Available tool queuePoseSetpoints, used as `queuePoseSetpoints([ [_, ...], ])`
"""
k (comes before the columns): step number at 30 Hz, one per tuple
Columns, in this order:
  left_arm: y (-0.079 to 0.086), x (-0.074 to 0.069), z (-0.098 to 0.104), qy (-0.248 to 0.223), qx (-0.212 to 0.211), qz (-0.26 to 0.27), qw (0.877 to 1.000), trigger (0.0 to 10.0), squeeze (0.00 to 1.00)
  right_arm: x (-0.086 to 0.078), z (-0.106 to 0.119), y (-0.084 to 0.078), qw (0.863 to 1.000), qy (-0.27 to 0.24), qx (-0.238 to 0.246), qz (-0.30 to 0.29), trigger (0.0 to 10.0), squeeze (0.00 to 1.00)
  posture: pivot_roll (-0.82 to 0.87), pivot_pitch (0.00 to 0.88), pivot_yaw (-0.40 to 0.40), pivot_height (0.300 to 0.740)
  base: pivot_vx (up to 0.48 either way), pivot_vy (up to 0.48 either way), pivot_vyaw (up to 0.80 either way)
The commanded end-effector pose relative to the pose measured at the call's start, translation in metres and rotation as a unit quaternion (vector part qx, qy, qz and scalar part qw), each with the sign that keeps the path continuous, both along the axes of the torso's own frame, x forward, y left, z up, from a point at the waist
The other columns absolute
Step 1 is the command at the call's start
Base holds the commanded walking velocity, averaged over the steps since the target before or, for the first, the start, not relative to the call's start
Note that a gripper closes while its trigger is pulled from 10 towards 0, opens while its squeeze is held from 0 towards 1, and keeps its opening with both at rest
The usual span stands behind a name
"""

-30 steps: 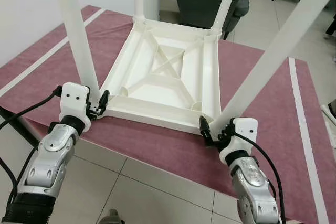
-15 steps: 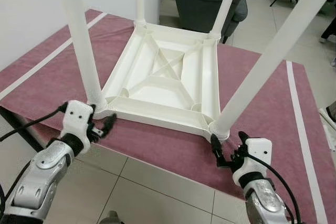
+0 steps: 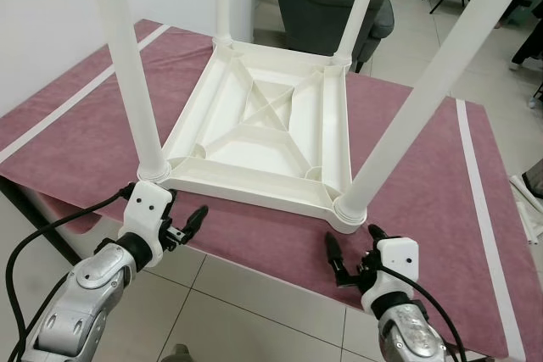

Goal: Building children table

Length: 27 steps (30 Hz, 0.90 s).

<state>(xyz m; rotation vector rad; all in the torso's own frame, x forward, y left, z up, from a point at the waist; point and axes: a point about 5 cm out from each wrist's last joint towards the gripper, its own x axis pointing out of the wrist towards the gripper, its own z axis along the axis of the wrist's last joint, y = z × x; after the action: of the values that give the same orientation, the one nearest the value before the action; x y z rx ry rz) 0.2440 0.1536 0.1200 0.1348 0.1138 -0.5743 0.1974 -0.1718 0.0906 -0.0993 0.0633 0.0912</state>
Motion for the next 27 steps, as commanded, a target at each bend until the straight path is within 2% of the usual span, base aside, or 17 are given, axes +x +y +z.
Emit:
queuePoseSetpoints([
  [1,0.007,0.002,-0.004,0.003,0.007,0.068,0.998,10.0,0.0,-0.003,-0.005,-0.001,1.0,0.009,-0.01,0.001,10.0,0.0,0.13,0.0,-0.032,0.74,0.0,0.0,0.0],
  [3,0.01,0.004,-0.004,0.002,0.008,0.088,0.996,10.0,0.0,-0.002,-0.003,0.001,1.0,0.005,-0.011,0.007,10.0,0.0,0.12,0.0,-0.036,0.74,0.0,0.0,0.0],
  [7,0.007,0.006,-0.002,-0.005,0.024,0.074,0.997,10.0,0.0,0.005,0.003,0.004,1.0,-0.011,-0.008,0.007,10.0,0.0,0.12,0.0,-0.032,0.74,0.0,0.0,0.0],
  [13,0.012,0.013,-0.001,-0.01,0.036,0.09,0.995,10.0,0.0,0.013,0.007,0.006,1.0,-0.026,-0.009,0.006,10.0,0.0,0.12,0.0,-0.029,0.74,0.0,0.0,0.0],
  [27,0.011,0.015,0.0,-0.018,0.047,0.088,0.995,10.0,0.0,0.014,0.006,0.012,0.999,-0.029,-0.012,0.017,10.0,0.0,0.13,0.0,-0.027,0.74,0.0,0.0,0.0],
])
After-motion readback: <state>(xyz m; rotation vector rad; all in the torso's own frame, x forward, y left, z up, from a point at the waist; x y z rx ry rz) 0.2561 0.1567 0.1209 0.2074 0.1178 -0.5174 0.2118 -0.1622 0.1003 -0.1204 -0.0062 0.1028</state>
